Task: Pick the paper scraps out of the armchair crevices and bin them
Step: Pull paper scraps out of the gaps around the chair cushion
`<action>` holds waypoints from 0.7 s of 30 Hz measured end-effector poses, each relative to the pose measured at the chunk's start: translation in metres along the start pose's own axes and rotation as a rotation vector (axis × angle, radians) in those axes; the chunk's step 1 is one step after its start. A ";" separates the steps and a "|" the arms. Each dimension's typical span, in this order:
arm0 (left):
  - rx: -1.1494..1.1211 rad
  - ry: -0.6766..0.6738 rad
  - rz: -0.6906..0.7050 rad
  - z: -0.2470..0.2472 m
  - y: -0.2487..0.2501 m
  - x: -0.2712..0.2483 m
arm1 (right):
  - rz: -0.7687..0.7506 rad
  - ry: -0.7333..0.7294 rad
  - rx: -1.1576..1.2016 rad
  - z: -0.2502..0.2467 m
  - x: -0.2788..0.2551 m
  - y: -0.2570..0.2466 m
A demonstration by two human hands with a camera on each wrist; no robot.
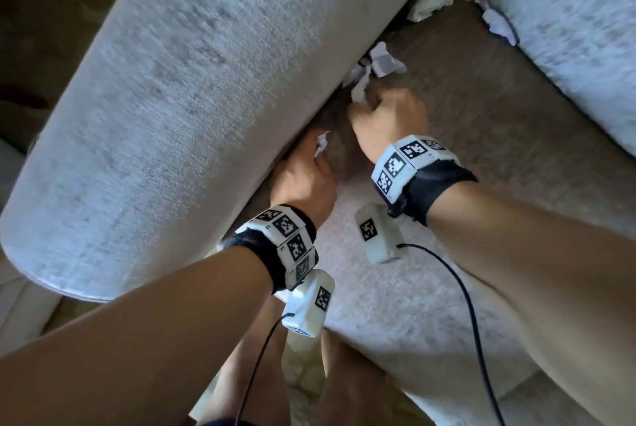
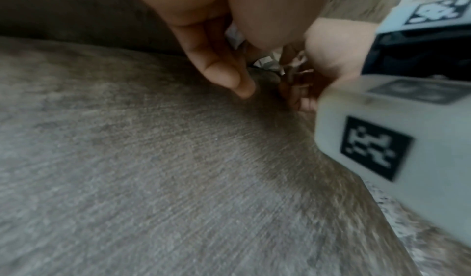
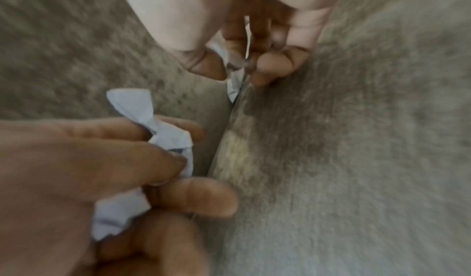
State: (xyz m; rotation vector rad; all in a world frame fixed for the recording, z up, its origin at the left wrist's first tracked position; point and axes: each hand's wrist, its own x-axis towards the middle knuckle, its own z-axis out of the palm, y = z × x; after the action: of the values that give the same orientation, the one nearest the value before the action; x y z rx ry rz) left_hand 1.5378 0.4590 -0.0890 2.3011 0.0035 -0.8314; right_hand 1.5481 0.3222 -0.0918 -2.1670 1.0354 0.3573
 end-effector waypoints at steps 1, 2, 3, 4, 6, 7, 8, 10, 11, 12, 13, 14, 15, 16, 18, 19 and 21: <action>0.002 -0.016 -0.010 0.000 0.003 0.000 | 0.022 0.046 0.052 -0.003 -0.004 0.007; 0.005 -0.036 -0.022 0.000 0.006 0.001 | 0.026 0.097 0.106 -0.006 -0.007 0.014; 0.020 -0.051 -0.031 0.000 0.011 0.002 | 0.018 0.150 0.160 -0.007 -0.008 0.023; 0.041 -0.058 -0.033 0.000 0.016 0.003 | 0.017 0.188 0.209 -0.009 -0.010 0.029; 0.094 -0.059 -0.021 0.003 0.024 0.005 | 0.017 0.213 0.310 -0.017 -0.012 0.039; 0.117 -0.056 -0.010 0.004 0.029 0.007 | 0.013 0.209 0.349 -0.021 -0.013 0.042; 0.131 -0.056 0.004 0.006 0.032 0.010 | 0.029 0.205 0.378 -0.025 -0.014 0.043; 0.180 -0.065 0.000 0.009 0.037 0.018 | 0.073 0.207 0.400 -0.033 -0.012 0.046; 0.214 -0.067 -0.009 0.011 0.041 0.021 | 0.108 0.214 0.392 -0.038 -0.011 0.048; 0.238 -0.059 0.007 0.013 0.045 0.024 | 0.163 0.201 0.372 -0.044 -0.010 0.049; 0.248 -0.036 0.045 0.014 0.050 0.026 | 0.211 0.186 0.356 -0.050 -0.009 0.050; 0.253 -0.007 0.090 0.016 0.056 0.029 | 0.254 0.167 0.347 -0.055 -0.009 0.052; 0.263 0.017 0.121 0.017 0.061 0.030 | 0.262 0.150 0.345 -0.059 -0.009 0.054; 0.288 0.027 0.137 0.021 0.066 0.033 | 0.259 0.136 0.345 -0.062 -0.009 0.056; 0.351 0.029 0.135 0.028 0.074 0.039 | 0.244 0.103 0.310 -0.064 -0.009 0.059; 0.365 0.029 0.127 0.031 0.077 0.041 | 0.252 0.097 0.288 -0.064 -0.009 0.061; 0.373 0.051 0.121 0.039 0.081 0.044 | 0.304 0.100 0.281 -0.064 -0.009 0.066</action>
State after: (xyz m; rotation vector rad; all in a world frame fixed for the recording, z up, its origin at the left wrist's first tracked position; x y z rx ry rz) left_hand 1.5687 0.3638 -0.0870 2.6383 -0.2884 -0.7607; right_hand 1.4884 0.2545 -0.0726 -1.7955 1.3879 0.2267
